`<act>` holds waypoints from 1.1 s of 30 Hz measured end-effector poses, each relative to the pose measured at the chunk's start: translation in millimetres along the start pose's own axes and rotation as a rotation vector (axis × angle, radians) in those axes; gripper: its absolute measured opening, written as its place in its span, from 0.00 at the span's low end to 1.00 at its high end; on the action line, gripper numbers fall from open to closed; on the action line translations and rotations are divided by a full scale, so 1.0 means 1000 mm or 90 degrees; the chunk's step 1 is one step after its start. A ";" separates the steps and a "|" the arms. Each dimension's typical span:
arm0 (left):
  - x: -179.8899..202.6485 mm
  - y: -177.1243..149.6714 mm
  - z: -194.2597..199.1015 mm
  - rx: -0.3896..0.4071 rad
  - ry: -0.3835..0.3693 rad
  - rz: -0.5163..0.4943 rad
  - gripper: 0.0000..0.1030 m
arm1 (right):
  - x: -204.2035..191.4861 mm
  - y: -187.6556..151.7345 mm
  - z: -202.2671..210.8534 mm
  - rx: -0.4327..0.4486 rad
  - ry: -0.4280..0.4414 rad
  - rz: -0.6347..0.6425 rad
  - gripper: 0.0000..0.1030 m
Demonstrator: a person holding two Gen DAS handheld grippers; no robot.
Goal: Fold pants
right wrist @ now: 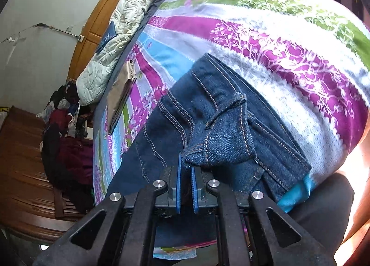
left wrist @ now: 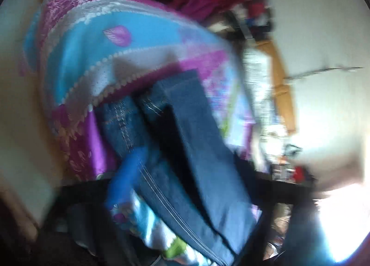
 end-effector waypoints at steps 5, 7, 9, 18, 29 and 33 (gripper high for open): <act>0.007 0.012 -0.041 -0.046 0.086 0.012 0.88 | -0.013 0.005 0.006 0.020 0.009 0.020 0.08; 0.013 0.011 -0.047 -0.058 0.079 0.022 0.85 | -0.016 0.006 0.011 0.025 0.018 0.018 0.08; 0.024 0.011 -0.050 -0.070 0.061 0.027 0.85 | -0.017 0.011 0.018 0.032 0.034 0.014 0.08; 0.031 0.027 -0.063 -0.101 0.063 0.038 0.48 | -0.046 0.032 0.039 0.061 0.071 0.039 0.07; 0.028 0.023 -0.061 -0.119 0.128 -0.043 0.58 | -0.023 0.023 0.028 0.042 0.068 0.006 0.07; 0.038 0.021 -0.067 -0.098 0.162 -0.069 0.55 | -0.018 0.019 0.023 0.038 0.061 0.006 0.07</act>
Point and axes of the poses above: each gripper's, at about its wrist camera, not at the fingertips, and z roughly against the way its jaws point, x to its right, y to its top, the point moved 2 cm from there along -z, roughly the way its jaws point, and after that the axes turned 6 degrees about z, right-handed, at the moved point
